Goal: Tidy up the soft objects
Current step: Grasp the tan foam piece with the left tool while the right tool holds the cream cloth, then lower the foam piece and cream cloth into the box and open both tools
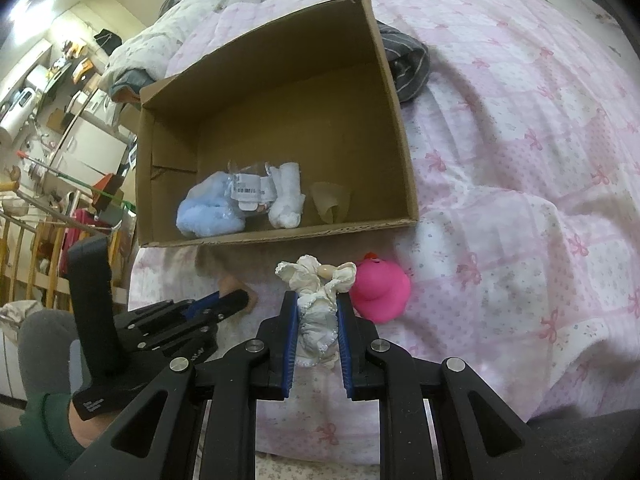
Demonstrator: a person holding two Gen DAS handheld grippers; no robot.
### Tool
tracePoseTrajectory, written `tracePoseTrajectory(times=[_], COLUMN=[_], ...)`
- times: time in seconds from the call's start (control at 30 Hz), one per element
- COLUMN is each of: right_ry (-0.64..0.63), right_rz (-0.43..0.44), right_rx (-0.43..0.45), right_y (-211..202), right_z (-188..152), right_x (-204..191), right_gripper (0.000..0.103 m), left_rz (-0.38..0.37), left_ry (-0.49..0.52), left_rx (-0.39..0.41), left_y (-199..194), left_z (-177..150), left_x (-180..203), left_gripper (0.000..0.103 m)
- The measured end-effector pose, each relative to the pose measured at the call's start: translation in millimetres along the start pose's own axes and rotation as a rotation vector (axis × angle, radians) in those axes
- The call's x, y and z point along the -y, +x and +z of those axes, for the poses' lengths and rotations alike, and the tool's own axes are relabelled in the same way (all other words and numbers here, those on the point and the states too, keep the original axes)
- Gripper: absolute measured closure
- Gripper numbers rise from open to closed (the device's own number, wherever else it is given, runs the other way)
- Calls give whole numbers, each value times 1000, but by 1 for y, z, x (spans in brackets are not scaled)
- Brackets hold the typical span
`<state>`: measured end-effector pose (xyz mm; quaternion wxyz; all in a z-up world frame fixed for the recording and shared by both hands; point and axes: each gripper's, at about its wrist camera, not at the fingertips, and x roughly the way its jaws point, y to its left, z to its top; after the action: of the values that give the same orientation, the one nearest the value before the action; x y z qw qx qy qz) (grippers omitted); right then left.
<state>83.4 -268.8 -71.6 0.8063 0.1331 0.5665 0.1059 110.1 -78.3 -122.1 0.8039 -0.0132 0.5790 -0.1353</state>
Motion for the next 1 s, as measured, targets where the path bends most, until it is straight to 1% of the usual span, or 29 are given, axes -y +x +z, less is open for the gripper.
tracePoseTrajectory(times=[0.13,0.2,0.37,0.47,0.67,0.77,0.87,0.93,1.0], right_ry=[-18,-24,-50,-55,-39,-41,-52,-65,-64], right_rz=[-11,-9,28,55,116,137,148,144,180], right_rx=[-2,4,50,78,125,153,180,194,199], right_y=[1,0,-10,-19,-39,-46,-50,-50,-47], right_z=[-2,-2,-4,-3,6,14,25,34,42], right_x=[-4,-6,-13,-17,-22,-27,-31,-33,-31], right_gripper=[84,84,84,84,84,84,84,84,84], left_rz=[21,41,33,33,29,20,15,31,49], left_ry=[-5,-28,-65,-80,-87,-103,-94,-75,-58], left_rx=[4,2,28,63,128,155,179,199,201], left_y=[-9,-15,-45,-68,-104,-117,-122,-124,-120], left_z=[-3,-4,0,7,27,46,60,70,81], left_x=[-4,-7,-12,-18,-36,-45,-48,-49,-50], left_gripper=[96,96,96,96,96,96,96,96,96])
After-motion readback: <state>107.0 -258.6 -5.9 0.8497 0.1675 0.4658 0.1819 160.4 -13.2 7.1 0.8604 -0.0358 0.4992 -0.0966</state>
